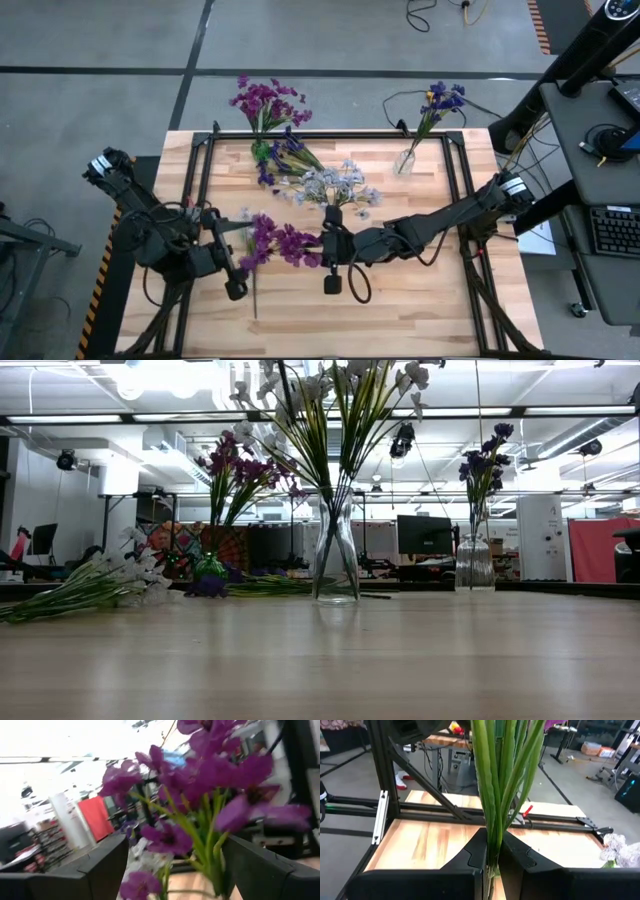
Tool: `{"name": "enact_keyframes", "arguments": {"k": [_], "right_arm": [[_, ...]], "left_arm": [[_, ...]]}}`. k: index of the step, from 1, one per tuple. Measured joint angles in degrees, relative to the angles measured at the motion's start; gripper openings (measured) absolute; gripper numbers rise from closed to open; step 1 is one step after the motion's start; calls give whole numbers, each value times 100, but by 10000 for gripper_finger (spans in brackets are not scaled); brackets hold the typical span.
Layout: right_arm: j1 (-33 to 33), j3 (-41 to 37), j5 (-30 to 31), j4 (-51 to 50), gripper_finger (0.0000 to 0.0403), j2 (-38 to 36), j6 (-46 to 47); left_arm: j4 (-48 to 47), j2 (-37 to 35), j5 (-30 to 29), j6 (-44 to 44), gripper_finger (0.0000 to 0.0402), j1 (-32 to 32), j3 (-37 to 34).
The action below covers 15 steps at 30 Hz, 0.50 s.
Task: Sort flowers into vase by color
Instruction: Put the violet flowers into the green flower vase
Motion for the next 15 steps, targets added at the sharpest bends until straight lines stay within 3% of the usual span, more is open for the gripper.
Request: {"name": "enact_keyframes", "arguments": {"k": [4,9,15], "right_arm": [[41,173,4,-275,27,-22,76],[57,357,-1,-342,27,-25,-88],[55,635,-6,-566,27,-25,-249]], "left_arm": [[-58,-30,-518,150,299,-181,0],[-507,-35,-606,46,299,-486,-4],[-729,-35,-1386,-223,299,-865,-13]]}}
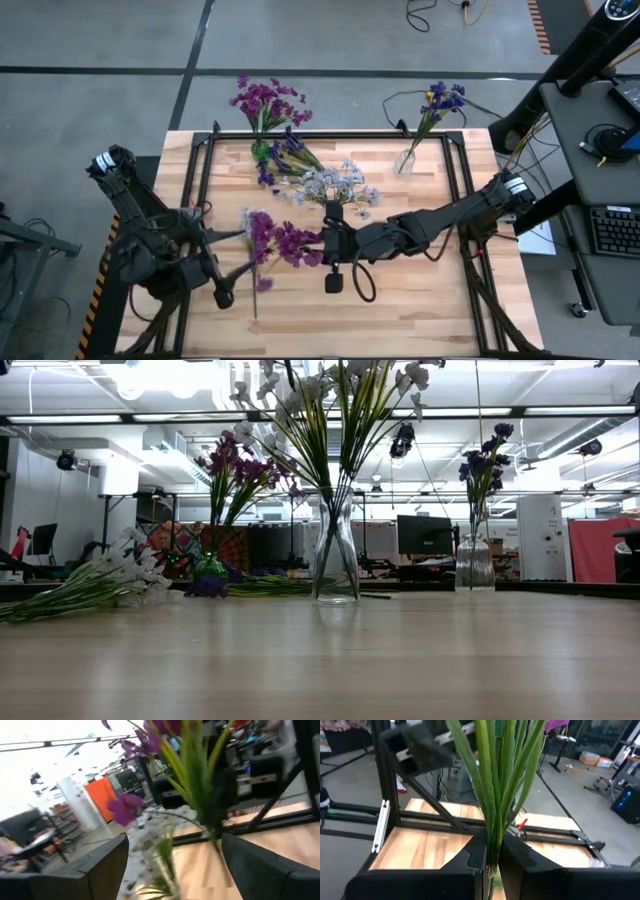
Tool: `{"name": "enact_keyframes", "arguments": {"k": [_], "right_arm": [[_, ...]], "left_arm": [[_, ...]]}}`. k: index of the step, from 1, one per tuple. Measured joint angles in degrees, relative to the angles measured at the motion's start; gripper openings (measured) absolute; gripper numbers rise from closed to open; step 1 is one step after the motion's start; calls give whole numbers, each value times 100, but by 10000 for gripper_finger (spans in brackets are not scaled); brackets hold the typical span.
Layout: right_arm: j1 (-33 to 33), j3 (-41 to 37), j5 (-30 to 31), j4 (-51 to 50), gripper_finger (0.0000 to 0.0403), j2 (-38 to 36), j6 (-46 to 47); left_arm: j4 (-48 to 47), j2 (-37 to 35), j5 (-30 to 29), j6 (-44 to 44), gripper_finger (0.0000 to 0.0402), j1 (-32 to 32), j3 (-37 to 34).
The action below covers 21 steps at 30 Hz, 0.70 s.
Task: Sort flowers into vase by color
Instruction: Put the violet flowers into the green flower vase
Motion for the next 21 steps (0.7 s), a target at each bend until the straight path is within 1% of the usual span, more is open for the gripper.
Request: {"name": "enact_keyframes", "arguments": {"k": [1,2,5,6,8,11,13,16,19,21], "right_arm": [[-2,37,-32,16,27,0,-30],[-2,51,-81,127,27,4,-80],[-13,55,-518,600,27,92,-182],[-13,55,-643,742,27,139,-219],[-13,55,-766,922,27,235,-287],[-13,51,-801,1288,27,353,-424],[-13,51,-823,1535,27,419,-581],[-26,51,-1037,1768,27,536,-739],[-48,44,-1054,1751,27,553,-773],[-76,40,-1055,1748,27,542,-783]], "left_arm": [[-52,0,175,-158,299,-8,-17],[-155,0,470,-355,299,-6,-46],[-484,17,1558,-1021,299,114,-148],[-487,48,1700,-1211,299,179,-182],[-479,94,1663,-1451,299,258,-278],[-183,188,1795,-1601,299,467,-439],[75,278,1990,-1625,299,657,-504],[342,413,2395,-1603,299,951,-514],[695,473,2893,-1458,299,1147,-514],[851,474,3104,-1355,299,1223,-514]]}}
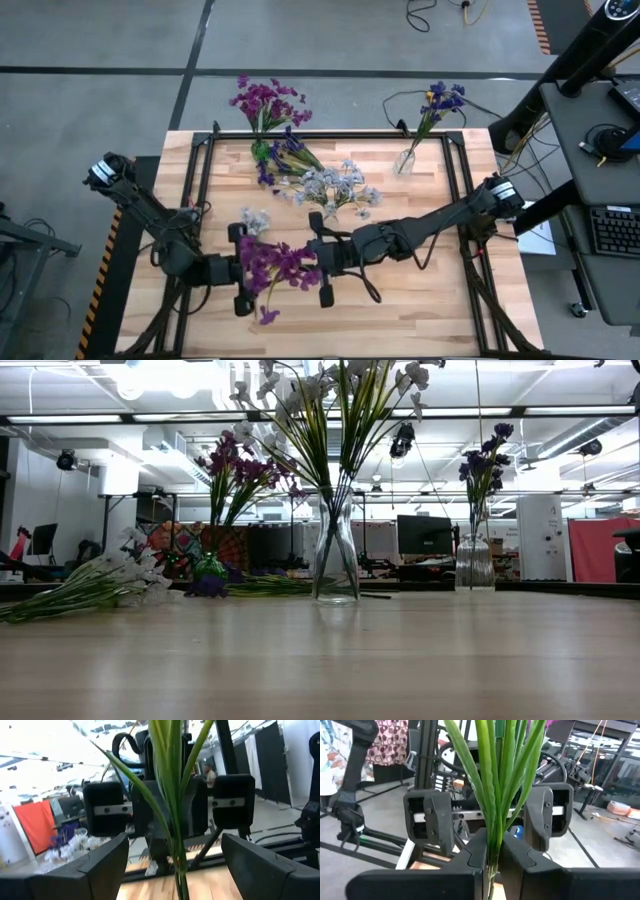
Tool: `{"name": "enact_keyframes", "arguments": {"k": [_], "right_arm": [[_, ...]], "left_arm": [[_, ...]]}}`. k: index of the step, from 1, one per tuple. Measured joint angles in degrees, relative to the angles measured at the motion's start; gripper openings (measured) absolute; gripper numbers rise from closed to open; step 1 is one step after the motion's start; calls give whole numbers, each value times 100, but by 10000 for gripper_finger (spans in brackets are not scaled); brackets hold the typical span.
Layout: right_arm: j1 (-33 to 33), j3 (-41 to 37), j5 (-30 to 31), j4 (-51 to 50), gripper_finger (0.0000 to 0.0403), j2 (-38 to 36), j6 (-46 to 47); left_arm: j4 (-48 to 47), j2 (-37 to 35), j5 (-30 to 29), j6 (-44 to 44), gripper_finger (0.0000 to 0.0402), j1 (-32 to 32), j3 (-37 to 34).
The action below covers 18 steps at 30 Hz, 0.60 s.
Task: Sort flowers into vase by color
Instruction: Put the violet flowers into the green flower vase
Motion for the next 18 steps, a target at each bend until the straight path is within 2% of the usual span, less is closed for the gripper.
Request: {"name": "enact_keyframes", "arguments": {"k": [6,10,16,18], "right_arm": [[-23,-26,1,-185,27,-2,-163],[-39,-26,2,-211,27,-2,-162],[-55,-26,7,-217,27,-2,-160],[-57,-26,7,-229,27,-2,-160]], "left_arm": [[604,2,122,560,299,19,1],[626,-2,176,811,299,68,167],[369,-2,1042,621,299,412,251],[390,-2,1078,545,299,534,258]]}}
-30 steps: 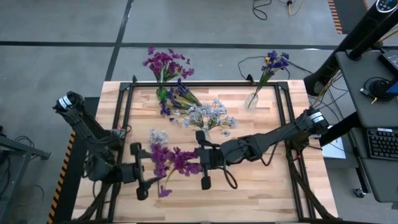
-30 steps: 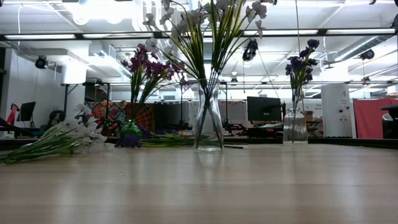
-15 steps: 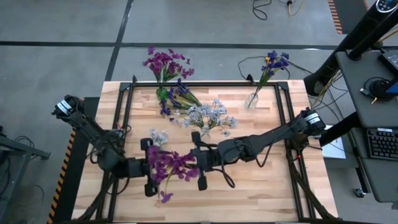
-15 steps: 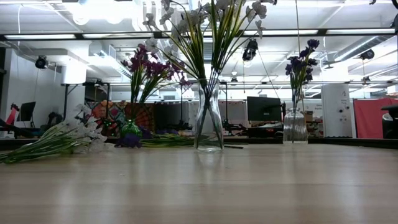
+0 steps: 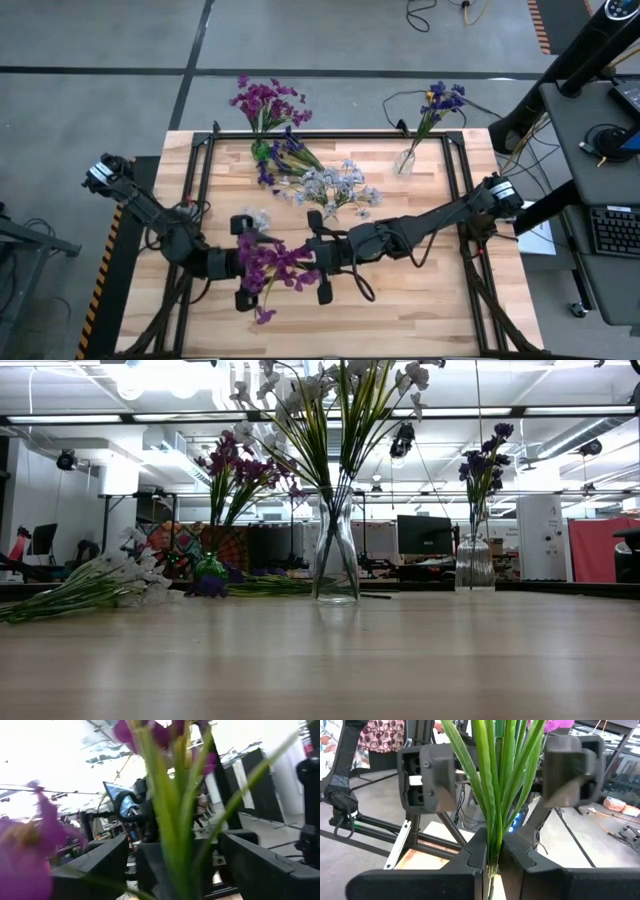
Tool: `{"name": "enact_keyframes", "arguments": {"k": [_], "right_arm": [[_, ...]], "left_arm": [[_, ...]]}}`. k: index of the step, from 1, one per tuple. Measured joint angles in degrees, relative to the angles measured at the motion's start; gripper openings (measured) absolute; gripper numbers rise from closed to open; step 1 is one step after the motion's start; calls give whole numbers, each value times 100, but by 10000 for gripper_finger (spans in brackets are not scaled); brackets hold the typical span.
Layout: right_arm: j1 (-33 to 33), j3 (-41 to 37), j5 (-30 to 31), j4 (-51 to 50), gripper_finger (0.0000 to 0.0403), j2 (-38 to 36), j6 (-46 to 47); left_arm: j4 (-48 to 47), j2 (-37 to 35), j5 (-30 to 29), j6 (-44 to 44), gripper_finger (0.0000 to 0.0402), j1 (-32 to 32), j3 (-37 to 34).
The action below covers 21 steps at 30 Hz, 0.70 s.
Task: Sort flowers into vase by color
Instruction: Put the violet flowers into the green flower vase
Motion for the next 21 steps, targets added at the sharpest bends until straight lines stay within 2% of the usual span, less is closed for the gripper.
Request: {"name": "enact_keyframes", "arguments": {"k": [6,11,16,21], "right_arm": [[-19,0,2,-16,27,0,11],[-34,0,7,-28,27,0,11],[-33,0,207,-72,36,0,197],[-32,0,457,-138,74,0,168]], "left_arm": [[4,0,410,-258,284,341,0],[6,0,494,-403,250,472,0],[17,0,492,-408,184,472,0],[15,0,488,-455,95,470,2]]}}
